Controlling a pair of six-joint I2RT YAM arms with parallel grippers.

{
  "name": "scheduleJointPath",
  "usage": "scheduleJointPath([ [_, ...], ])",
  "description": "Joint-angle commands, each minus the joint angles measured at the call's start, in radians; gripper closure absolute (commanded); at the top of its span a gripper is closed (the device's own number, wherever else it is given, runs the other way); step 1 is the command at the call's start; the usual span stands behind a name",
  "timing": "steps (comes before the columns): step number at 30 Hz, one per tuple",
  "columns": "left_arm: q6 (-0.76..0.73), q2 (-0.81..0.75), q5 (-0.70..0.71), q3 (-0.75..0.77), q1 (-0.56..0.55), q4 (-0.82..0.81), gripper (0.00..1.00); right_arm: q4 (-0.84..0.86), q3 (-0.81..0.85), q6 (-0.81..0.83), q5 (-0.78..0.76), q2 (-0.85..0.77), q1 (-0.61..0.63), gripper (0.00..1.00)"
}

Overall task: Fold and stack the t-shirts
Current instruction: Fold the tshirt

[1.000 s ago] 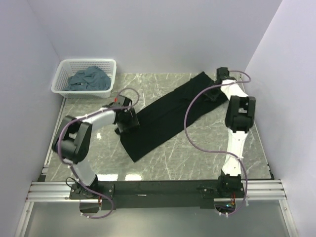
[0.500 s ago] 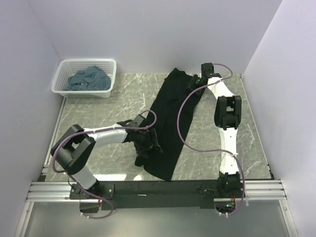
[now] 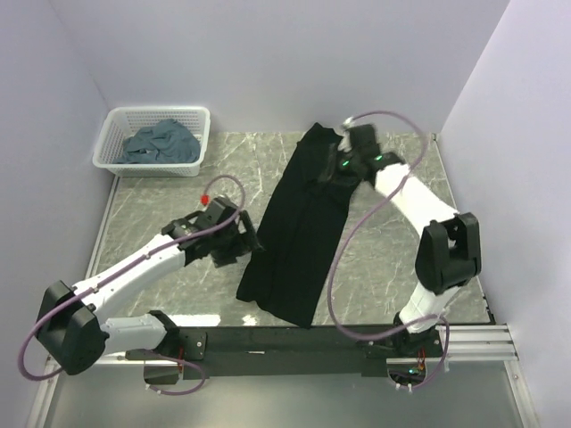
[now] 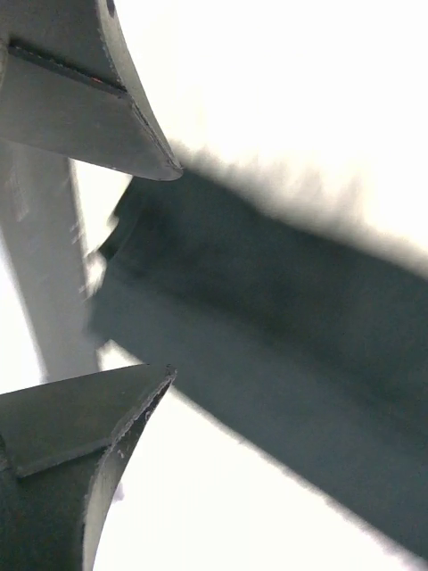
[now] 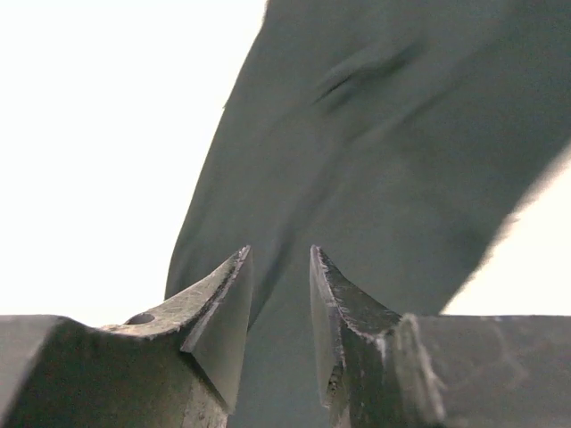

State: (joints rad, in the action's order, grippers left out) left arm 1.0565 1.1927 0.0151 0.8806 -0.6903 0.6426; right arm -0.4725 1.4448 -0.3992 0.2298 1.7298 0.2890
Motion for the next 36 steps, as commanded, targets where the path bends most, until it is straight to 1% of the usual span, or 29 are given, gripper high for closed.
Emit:
scheduleJointPath([
  [1,-0.128,-0.007,0.169,0.006,0.095,0.071,0.11,0.012,-0.106,0.040,-0.034,-0.004,0.154,0.61],
  [2,-0.153,-0.002,0.175,0.009,0.151,0.065,0.11,0.011,-0.122,0.042,-0.033,0.002,0.192,0.62],
  [3,-0.200,0.002,0.192,0.020,0.176,0.055,0.11,0.002,-0.121,0.043,-0.033,0.007,0.260,0.62],
  [5,-0.249,0.011,0.204,0.037,0.250,0.040,0.11,-0.017,-0.109,0.049,-0.047,0.037,0.335,0.62],
  [7,-0.311,0.019,0.230,0.067,0.290,0.034,0.11,-0.034,-0.095,0.056,-0.056,0.063,0.406,0.60],
  [8,-0.329,0.030,0.255,0.078,0.326,0.023,0.11,-0.040,-0.075,0.057,-0.061,0.097,0.456,0.58],
  [10,-0.369,0.042,0.293,0.104,0.356,0.011,0.10,-0.069,-0.040,0.057,-0.096,0.135,0.504,0.56],
  [11,-0.381,0.057,0.321,0.110,0.383,-0.007,0.10,-0.084,-0.025,0.065,-0.110,0.180,0.541,0.55],
  [14,-0.411,0.080,0.358,0.103,0.417,-0.046,0.10,-0.139,0.032,0.108,-0.138,0.258,0.590,0.54],
  [15,-0.415,0.082,0.365,0.080,0.425,-0.078,0.10,-0.152,0.043,0.121,-0.141,0.276,0.625,0.53],
  [17,-0.418,0.091,0.349,0.055,0.451,-0.095,0.10,-0.179,0.069,0.160,-0.147,0.313,0.663,0.52],
  [18,-0.420,0.091,0.320,0.054,0.459,-0.096,0.09,-0.195,0.080,0.175,-0.149,0.326,0.702,0.52],
  [22,-0.429,0.082,0.330,0.041,0.465,-0.103,0.09,-0.320,0.101,0.235,-0.144,0.375,0.777,0.52],
  [25,-0.434,0.067,0.322,0.034,0.468,-0.110,0.09,-0.376,0.051,0.266,-0.100,0.358,0.828,0.52],
  [27,-0.434,0.070,0.313,0.035,0.469,-0.112,0.09,-0.393,0.013,0.281,-0.064,0.314,0.843,0.52],
  [30,-0.438,0.076,0.296,0.037,0.476,-0.113,0.09,-0.425,-0.053,0.299,-0.052,0.245,0.857,0.52],
  [32,-0.440,0.079,0.283,0.037,0.479,-0.116,0.09,-0.434,-0.072,0.309,-0.081,0.183,0.851,0.52],
  [34,-0.444,0.079,0.273,0.037,0.480,-0.120,0.09,-0.448,-0.034,0.319,-0.105,0.122,0.831,0.51],
  [36,-0.446,0.082,0.270,0.035,0.482,-0.121,0.09,-0.446,0.008,0.315,-0.141,0.090,0.770,0.50],
])
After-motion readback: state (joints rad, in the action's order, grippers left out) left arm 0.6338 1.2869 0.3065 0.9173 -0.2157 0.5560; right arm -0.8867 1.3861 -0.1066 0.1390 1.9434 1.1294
